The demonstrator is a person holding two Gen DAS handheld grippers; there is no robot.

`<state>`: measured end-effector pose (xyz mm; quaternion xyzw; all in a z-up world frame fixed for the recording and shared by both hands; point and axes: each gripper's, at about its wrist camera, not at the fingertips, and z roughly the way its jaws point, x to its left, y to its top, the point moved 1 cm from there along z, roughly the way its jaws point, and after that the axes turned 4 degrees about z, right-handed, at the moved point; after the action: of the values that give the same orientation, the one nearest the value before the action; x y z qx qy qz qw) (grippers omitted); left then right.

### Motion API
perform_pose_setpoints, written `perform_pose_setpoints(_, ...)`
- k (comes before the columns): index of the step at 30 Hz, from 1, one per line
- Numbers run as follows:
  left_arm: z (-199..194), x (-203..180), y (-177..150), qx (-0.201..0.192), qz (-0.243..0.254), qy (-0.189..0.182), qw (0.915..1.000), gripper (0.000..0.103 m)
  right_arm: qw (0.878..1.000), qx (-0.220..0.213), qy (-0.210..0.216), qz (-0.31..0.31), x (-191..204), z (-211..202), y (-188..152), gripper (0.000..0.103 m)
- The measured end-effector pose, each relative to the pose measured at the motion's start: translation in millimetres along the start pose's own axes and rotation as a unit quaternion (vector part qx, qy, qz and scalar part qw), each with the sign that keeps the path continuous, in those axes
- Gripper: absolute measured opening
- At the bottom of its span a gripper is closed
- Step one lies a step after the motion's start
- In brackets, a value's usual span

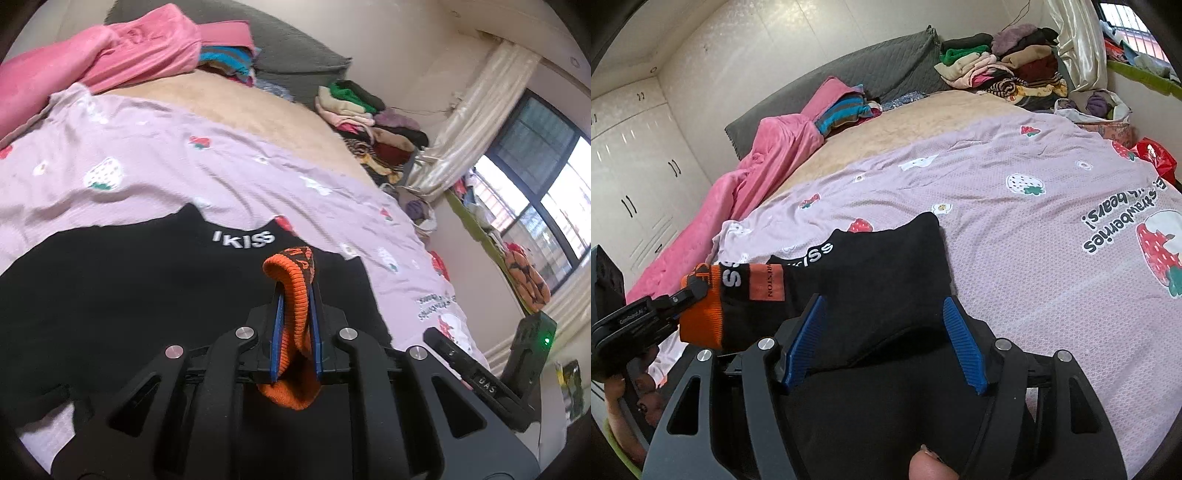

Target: Fold small clothes

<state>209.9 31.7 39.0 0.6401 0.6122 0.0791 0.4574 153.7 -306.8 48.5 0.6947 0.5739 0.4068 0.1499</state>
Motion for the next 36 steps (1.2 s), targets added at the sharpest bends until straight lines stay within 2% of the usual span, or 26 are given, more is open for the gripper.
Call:
perform_pose_setpoints(11,-16.5,44.3,-6.7,0.009,-0.045,0.042,0.9981,0.006,0.999,0.003,-0.045,-0.022,11.0,15.3,1.3,0.065)
perform_pose_setpoints(17,-2.0,66.9,-18.9,0.051,-0.056,0.072,0.9945,0.006,0.998,0.006,-0.060,-0.028,14.2,25.3,1.8,0.065)
perform_pose_setpoints(25,-6.8,70.3,-17.5,0.040,-0.041,0.113,0.9919,0.011,0.995,0.029,-0.071,-0.069,29.7,48.5,4.1,0.065)
perform_pose_setpoints(29,-19.5,68.2,-13.0,0.005,-0.013,0.186,0.9824,0.012,0.992,0.052,-0.060,-0.096,39.5,65.5,5.3,0.065)
perform_pose_setpoints(32,-27.7,65.0,-9.3,-0.016,-0.008,0.174,0.9846,0.014,0.990,0.072,-0.060,-0.103,41.3,78.8,2.6,0.065)
perform_pose_setpoints(36,-12.3,59.3,-14.0,0.017,0.004,0.154,0.9879,0.018,0.987,0.094,-0.066,-0.110,40.1,90.7,-4.7,0.065)
